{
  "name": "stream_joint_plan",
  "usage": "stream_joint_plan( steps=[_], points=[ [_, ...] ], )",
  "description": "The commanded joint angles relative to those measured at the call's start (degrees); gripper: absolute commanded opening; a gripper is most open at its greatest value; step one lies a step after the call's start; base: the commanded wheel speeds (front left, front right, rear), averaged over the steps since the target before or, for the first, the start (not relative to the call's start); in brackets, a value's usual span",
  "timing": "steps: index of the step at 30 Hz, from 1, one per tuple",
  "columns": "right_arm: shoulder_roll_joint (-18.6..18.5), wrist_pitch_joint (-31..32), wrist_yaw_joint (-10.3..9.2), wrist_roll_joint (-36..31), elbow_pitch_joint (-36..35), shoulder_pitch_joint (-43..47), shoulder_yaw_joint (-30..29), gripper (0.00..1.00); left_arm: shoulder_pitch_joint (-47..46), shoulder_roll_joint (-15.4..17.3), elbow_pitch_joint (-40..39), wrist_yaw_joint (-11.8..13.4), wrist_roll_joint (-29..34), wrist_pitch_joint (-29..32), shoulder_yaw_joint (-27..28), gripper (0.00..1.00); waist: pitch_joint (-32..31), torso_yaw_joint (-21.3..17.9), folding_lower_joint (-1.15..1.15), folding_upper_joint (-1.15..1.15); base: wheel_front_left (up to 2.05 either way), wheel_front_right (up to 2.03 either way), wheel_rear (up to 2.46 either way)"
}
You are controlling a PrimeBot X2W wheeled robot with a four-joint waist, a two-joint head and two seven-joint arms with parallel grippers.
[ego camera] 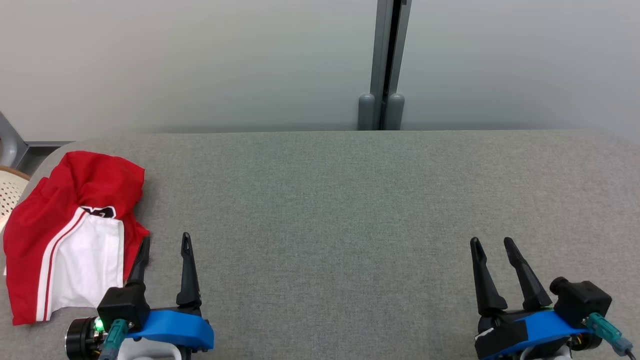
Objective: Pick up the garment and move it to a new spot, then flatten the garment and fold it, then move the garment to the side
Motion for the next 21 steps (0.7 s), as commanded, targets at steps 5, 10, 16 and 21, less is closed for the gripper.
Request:
stream_joint_plan(
  steps=[5,10,16,21],
  points=[
    [-0.32,-1.01,0.13,-3.65,0.76,-0.16,0.46,1.00,-0.77,0.33,0.45,0.37,2.70,-1.09,-0.18,1.00,-0.17,-0.05,0.00,0.00,0.00,0.00,0.00],
    [-0.32,-1.49,0.13,-5.31,1.36,-0.08,0.42,1.00,-0.56,0.32,0.97,0.61,4.05,-1.51,-0.23,1.00,-0.31,-0.11,0.00,0.00,0.00,0.00,0.00],
    [-0.32,-1.85,0.14,-6.96,2.34,-0.25,0.38,1.00,-0.85,0.35,2.84,0.61,5.35,-1.94,-0.47,1.00,-0.53,-0.13,0.00,0.00,0.00,0.00,0.00],
    [-0.32,-1.80,0.14,-6.54,2.68,-0.17,-0.10,1.00,-0.96,0.22,3.85,0.72,4.40,-1.94,-0.35,1.00,-0.68,-0.16,0.00,0.00,0.00,0.00,0.00]
  ],
)
